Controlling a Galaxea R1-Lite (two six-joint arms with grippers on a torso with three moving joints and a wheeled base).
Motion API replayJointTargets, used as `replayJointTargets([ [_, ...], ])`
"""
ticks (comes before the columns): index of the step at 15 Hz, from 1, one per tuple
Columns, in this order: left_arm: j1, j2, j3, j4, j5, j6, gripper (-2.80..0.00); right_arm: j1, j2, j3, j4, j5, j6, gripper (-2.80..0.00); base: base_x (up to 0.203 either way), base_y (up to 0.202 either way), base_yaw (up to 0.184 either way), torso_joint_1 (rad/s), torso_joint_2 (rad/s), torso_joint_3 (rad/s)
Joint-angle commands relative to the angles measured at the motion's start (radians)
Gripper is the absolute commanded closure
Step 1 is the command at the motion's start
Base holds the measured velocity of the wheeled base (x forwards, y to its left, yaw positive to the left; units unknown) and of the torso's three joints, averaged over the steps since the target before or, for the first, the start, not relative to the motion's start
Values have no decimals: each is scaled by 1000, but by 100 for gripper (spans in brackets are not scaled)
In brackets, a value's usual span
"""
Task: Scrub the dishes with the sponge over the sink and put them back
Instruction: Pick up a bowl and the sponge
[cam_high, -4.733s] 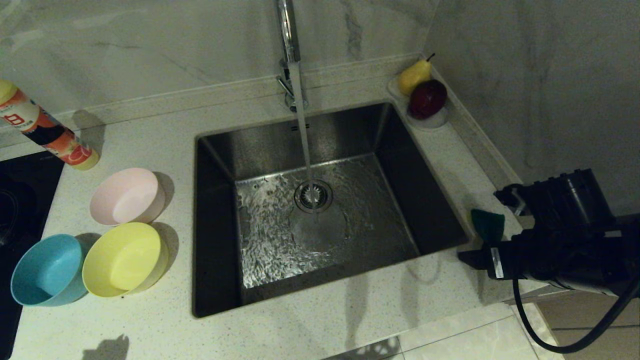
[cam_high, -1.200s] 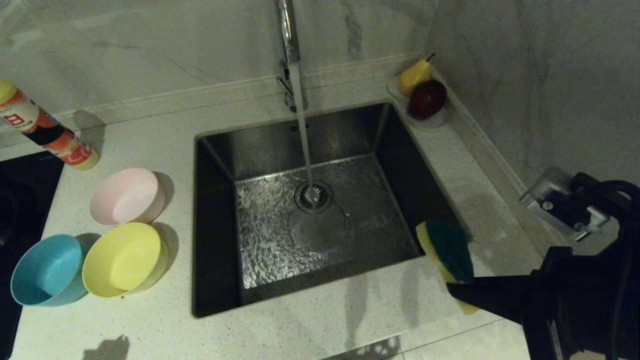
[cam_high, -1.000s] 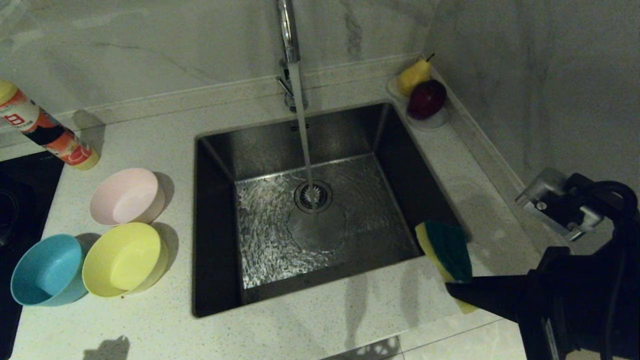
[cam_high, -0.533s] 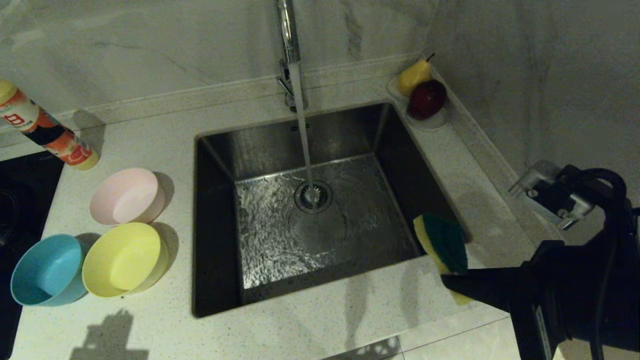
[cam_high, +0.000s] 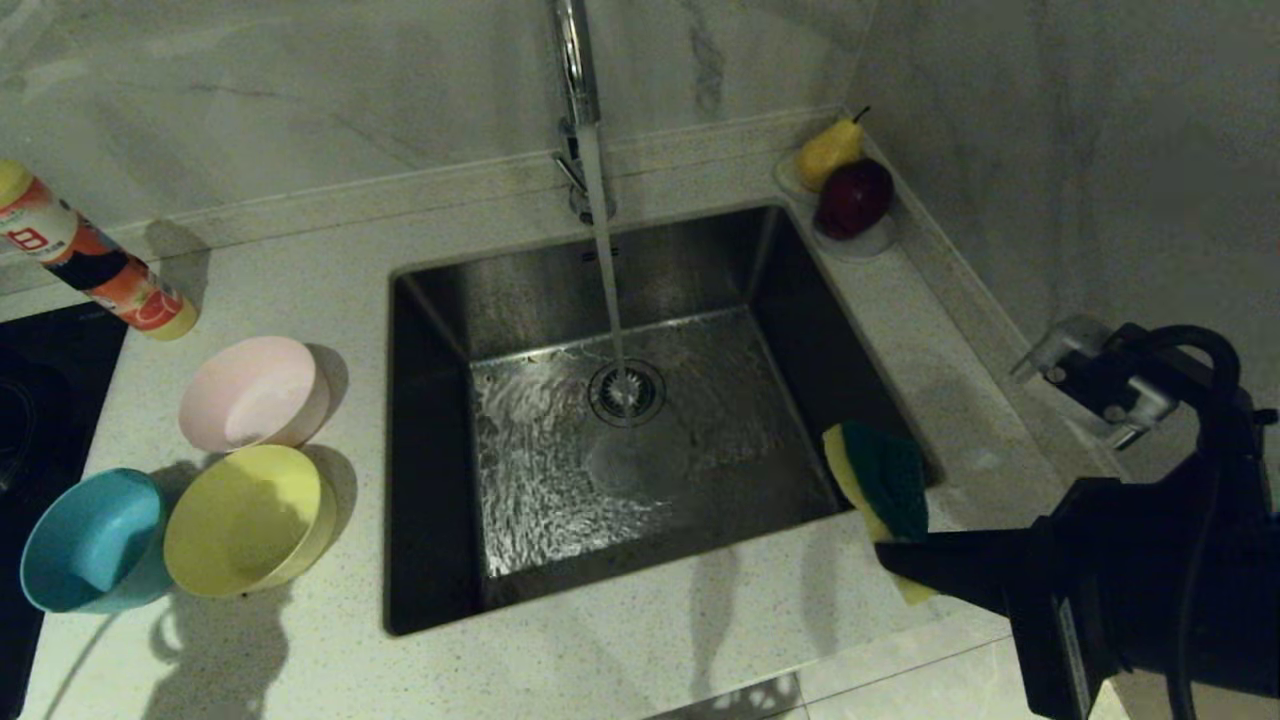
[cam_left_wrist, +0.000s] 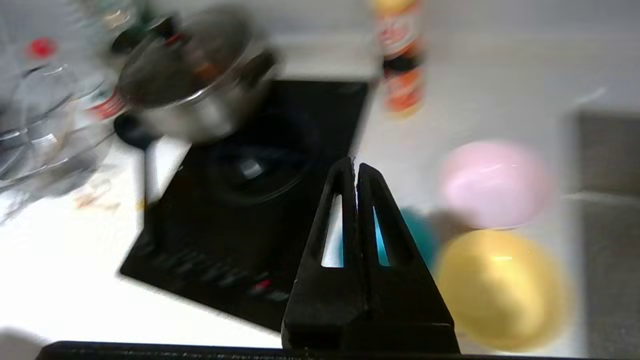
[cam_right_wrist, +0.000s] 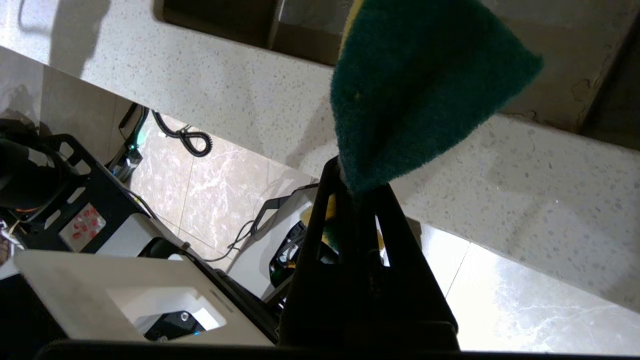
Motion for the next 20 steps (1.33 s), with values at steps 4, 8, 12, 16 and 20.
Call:
replayJointTargets([
  [4, 22, 328, -96, -2, 21, -25, 0, 3, 56, -31, 1, -1, 0, 0, 0, 0, 0, 0, 0, 0],
  [8, 108, 556, -244, 2, -38, -65, 0, 2, 66, -25, 0, 7, 4, 0, 0, 0, 0, 0, 0, 0],
  [12, 231, 737, -460, 93, -203, -168, 0, 2, 67, -20, -1, 7, 5, 0, 0, 0, 0, 0, 0, 0],
  [16, 396, 807, -558, 252, -437, -262, 0, 2, 70, -21, -1, 7, 5, 0, 0, 0, 0, 0, 0, 0],
  [20, 539, 810, -553, 402, -640, -313, 0, 2, 81, -26, -1, 6, 5, 0, 0, 0, 0, 0, 0, 0],
])
